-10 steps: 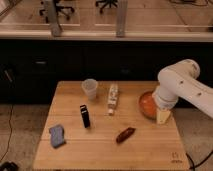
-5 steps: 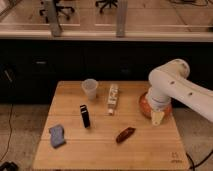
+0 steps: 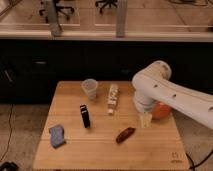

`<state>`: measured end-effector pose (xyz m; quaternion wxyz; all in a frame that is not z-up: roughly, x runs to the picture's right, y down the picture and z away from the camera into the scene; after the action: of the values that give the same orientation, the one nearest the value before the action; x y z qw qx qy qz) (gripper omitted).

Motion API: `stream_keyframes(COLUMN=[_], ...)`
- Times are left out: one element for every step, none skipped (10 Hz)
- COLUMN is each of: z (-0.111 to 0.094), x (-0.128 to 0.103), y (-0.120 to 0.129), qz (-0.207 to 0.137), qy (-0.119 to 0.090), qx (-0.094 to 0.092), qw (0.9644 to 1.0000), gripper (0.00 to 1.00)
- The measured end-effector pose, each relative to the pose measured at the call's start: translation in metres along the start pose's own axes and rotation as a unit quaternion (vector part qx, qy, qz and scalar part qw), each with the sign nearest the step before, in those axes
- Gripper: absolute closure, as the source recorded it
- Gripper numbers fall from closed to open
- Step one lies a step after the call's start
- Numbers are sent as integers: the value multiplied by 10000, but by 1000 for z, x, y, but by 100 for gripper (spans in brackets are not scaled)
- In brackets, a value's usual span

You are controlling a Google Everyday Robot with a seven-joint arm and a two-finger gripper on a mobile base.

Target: Knock the eraser over

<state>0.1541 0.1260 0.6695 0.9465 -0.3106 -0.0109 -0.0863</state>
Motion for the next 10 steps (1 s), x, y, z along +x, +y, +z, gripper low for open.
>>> stream_keyframes(z=[1, 4, 7, 9, 11, 13, 16, 20, 22, 24], x=[-12, -24, -34, -40, -43, -47, -56, -65, -73, -78], y=[-1, -3, -5, -5, -4, -4, -4, -6, -7, -8], qz=[-89, -201, -308, -369, -429, -491, -569, -674, -746, -801], qy=[-15, -4, 2, -1, 2, 2, -24, -38, -54, -65], qx=[-7, -1, 6, 30, 21, 37, 55, 80, 98, 111], qw=[10000, 9998, 9995, 9993, 9991, 9988, 9984, 9977, 9972, 9967], gripper=[20, 20, 20, 20, 20, 20, 20, 20, 20, 20])
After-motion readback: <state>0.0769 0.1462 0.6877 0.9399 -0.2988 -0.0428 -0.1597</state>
